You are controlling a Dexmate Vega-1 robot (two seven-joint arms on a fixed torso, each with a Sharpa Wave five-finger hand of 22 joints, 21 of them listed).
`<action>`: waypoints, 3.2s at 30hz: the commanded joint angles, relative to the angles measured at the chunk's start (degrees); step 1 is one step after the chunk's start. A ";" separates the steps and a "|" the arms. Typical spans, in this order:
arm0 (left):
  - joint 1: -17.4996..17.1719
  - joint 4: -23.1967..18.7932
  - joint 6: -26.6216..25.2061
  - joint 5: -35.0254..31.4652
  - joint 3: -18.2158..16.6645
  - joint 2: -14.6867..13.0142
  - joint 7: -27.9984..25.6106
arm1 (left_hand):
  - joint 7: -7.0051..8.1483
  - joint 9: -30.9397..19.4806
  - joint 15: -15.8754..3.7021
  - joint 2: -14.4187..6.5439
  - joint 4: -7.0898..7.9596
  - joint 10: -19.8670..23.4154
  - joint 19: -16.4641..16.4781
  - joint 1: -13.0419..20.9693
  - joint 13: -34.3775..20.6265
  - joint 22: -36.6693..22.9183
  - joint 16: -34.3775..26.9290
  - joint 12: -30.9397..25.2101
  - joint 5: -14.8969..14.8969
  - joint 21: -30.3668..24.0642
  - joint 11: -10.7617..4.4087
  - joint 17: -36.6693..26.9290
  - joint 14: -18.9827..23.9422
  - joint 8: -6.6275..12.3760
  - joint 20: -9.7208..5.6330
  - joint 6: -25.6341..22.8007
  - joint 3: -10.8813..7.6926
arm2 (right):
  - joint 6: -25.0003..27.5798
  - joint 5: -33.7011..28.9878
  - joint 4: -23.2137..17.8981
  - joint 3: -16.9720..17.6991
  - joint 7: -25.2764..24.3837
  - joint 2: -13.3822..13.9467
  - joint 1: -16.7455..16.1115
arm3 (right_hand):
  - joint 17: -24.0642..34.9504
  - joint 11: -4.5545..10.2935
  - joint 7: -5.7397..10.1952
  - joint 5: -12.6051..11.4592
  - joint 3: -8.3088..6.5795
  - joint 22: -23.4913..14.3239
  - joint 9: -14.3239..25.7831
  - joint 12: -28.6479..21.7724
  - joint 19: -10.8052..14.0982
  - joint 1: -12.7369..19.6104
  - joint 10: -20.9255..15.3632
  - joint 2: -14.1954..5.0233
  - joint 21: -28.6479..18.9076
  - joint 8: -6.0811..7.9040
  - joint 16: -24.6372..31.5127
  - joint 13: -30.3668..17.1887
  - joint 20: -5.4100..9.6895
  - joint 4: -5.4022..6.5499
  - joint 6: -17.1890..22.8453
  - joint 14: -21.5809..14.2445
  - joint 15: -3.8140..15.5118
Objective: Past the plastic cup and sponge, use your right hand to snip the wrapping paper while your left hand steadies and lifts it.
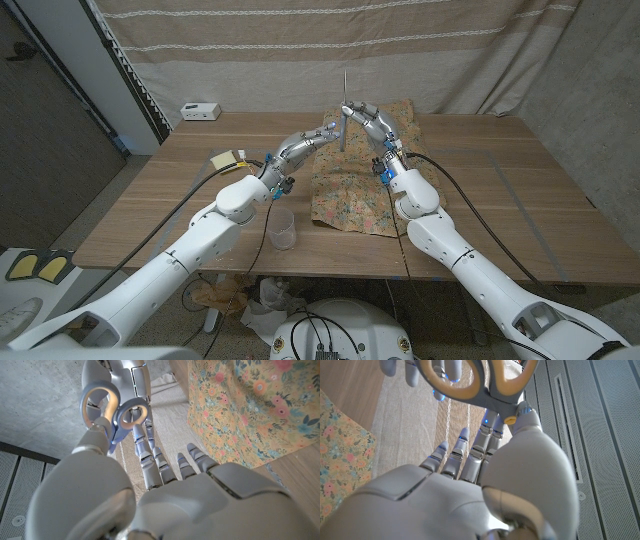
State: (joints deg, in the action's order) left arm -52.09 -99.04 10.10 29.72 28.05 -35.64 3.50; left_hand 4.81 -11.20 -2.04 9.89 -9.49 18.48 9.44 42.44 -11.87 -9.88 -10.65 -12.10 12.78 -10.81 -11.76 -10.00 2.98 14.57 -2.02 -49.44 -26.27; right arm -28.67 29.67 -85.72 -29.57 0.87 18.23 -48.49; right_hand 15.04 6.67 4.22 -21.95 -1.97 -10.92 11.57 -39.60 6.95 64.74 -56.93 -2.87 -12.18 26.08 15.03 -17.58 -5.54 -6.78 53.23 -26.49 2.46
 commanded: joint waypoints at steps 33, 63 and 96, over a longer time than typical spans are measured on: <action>-0.53 -2.54 -1.48 -4.48 0.55 -1.20 -3.06 | -0.78 0.05 -5.18 0.40 0.38 0.12 -0.65 -1.63 -0.03 -0.22 -0.07 -0.14 -0.06 -0.16 1.25 -0.26 -0.31 -0.43 -3.13 -1.97 2.39 | -0.69 -3.04 0.75 -1.28 0.19 0.02 1.11 | 0.18 4.68 4.39 -0.56 0.16 -0.07 0.01 -0.27 0.04 6.28 -4.92 -5.40 0.12 -0.22 -0.11 -0.06 -0.46 -0.15 5.19 0.40 10.54; -0.67 -4.14 -2.46 -7.12 1.10 -1.45 -4.29 | -1.19 0.13 -5.11 0.34 0.04 0.00 -0.51 -0.98 0.06 -0.18 -0.10 -0.04 0.20 -0.26 0.99 -0.22 -0.34 -1.24 -3.01 -1.28 3.19 | -2.53 -6.29 1.41 -2.05 0.09 0.07 1.92 | 0.18 4.54 4.39 -0.74 0.30 -0.03 -0.13 -0.25 -0.01 6.27 -5.11 -5.38 0.11 -0.41 -0.16 0.01 -0.51 -0.10 5.35 0.43 10.55; -2.19 -3.91 -0.79 -7.61 0.18 -0.56 -6.54 | -0.60 0.16 -5.45 0.67 0.94 2.43 0.65 -5.97 0.10 -0.21 -0.72 -0.85 0.88 -0.61 0.44 -0.31 1.71 -1.08 -2.68 -4.01 9.56 | -2.46 -7.15 1.55 -2.38 -0.40 0.05 2.03 | 0.18 4.58 4.47 -0.95 0.37 0.01 -0.25 -0.20 0.06 6.45 -5.21 -5.39 0.06 -0.60 -0.12 0.07 -0.51 -0.14 5.58 0.24 10.61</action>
State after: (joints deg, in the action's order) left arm -53.26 -102.50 8.96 21.95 28.81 -36.54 -1.97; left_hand 4.09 -10.94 -2.05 10.76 -8.46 20.24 9.41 36.72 -11.73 -10.01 -11.09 -12.54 13.17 -11.03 -11.24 -9.98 3.81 13.20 -2.38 -52.82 -17.03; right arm -31.51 22.03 -83.41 -31.85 0.21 18.13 -46.08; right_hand 15.04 6.98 4.32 -22.44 -1.51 -10.94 11.04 -39.44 6.65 65.03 -57.23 -2.57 -12.19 25.39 15.07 -17.42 -5.84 -6.78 53.96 -26.29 2.65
